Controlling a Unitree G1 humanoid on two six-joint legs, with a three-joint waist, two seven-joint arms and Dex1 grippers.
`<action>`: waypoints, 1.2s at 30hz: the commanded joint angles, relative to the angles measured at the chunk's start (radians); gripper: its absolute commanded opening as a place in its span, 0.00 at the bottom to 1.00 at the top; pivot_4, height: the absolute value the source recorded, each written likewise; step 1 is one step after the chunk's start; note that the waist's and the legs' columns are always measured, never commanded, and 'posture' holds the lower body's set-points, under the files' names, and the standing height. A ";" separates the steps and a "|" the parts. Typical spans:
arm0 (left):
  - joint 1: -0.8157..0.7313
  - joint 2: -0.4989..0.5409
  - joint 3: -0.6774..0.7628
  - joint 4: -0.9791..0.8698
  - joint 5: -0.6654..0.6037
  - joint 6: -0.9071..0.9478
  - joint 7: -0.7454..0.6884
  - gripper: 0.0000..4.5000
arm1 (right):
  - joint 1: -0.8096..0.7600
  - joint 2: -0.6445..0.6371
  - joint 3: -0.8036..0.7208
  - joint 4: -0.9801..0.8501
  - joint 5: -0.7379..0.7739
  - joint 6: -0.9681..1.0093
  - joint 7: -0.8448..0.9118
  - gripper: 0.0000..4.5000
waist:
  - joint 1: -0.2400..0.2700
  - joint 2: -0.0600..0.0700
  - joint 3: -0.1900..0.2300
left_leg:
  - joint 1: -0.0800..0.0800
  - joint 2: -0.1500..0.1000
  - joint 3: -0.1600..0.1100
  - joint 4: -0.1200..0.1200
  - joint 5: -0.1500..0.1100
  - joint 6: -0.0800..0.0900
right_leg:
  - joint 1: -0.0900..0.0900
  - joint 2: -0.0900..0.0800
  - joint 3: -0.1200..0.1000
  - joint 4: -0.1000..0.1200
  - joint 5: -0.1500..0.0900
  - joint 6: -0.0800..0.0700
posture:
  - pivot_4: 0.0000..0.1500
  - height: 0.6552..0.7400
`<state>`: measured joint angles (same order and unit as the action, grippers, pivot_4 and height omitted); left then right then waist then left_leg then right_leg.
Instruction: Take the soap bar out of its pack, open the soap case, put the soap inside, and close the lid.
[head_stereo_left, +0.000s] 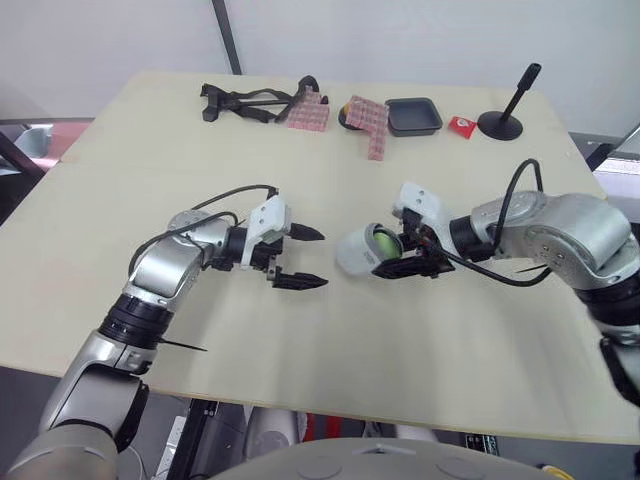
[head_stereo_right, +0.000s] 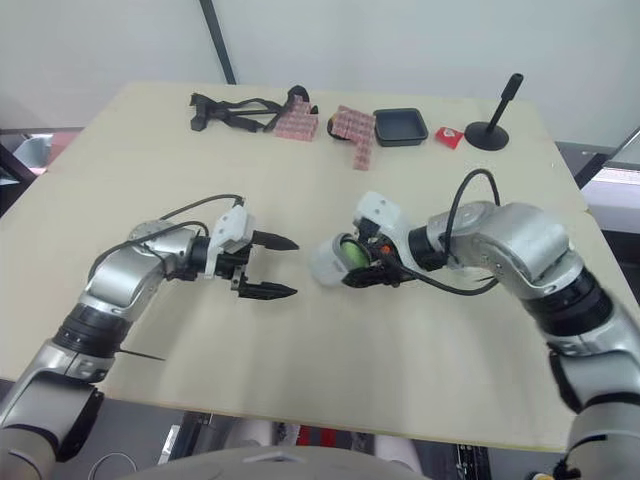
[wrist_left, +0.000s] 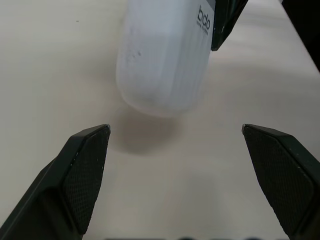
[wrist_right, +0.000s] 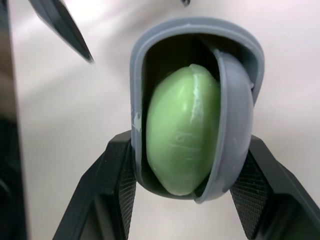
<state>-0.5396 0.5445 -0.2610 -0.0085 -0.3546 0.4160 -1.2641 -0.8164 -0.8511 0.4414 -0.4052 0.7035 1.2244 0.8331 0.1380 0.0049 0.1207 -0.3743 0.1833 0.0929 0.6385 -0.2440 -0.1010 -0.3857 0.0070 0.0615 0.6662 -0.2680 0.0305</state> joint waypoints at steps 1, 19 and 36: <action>-0.030 -0.012 -0.018 -0.062 -0.006 0.047 0.018 1.00 | -0.063 -0.049 0.069 -0.053 -0.074 -0.061 0.100 0.46 | 0.000 0.000 0.000 | 0.000 0.000 0.000 0.000 0.000 0.000 | 0.000 0.000 0.000 0.000 0.000 0.000 | 1.00 1.00; -0.075 -0.121 -0.112 -0.068 0.106 0.034 0.133 1.00 | -0.245 -0.076 0.357 -0.053 -0.418 -0.154 0.300 0.46 | -0.002 0.000 0.000 | 0.000 0.001 0.000 0.001 0.000 0.000 | 0.001 0.001 0.002 0.001 0.000 0.000 | 1.00 1.00; -0.087 -0.219 -0.145 -0.008 0.150 -0.035 0.178 1.00 | -0.244 -0.014 0.357 0.006 -0.529 -0.179 0.364 0.46 | -0.003 0.000 0.000 | 0.001 0.001 0.000 0.002 0.000 0.000 | 0.001 -0.001 0.005 0.003 0.000 0.000 | 1.00 1.00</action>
<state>-0.6037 0.3291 -0.4121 -0.0090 -0.2036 0.4013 -1.0879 -1.0359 -0.8650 0.8193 -0.3891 0.1987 1.0584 1.1867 0.1347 0.0050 0.1208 -0.3738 0.1842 0.0931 0.6405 -0.2441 -0.1007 -0.3852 0.0059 0.0660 0.6687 -0.2680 0.0304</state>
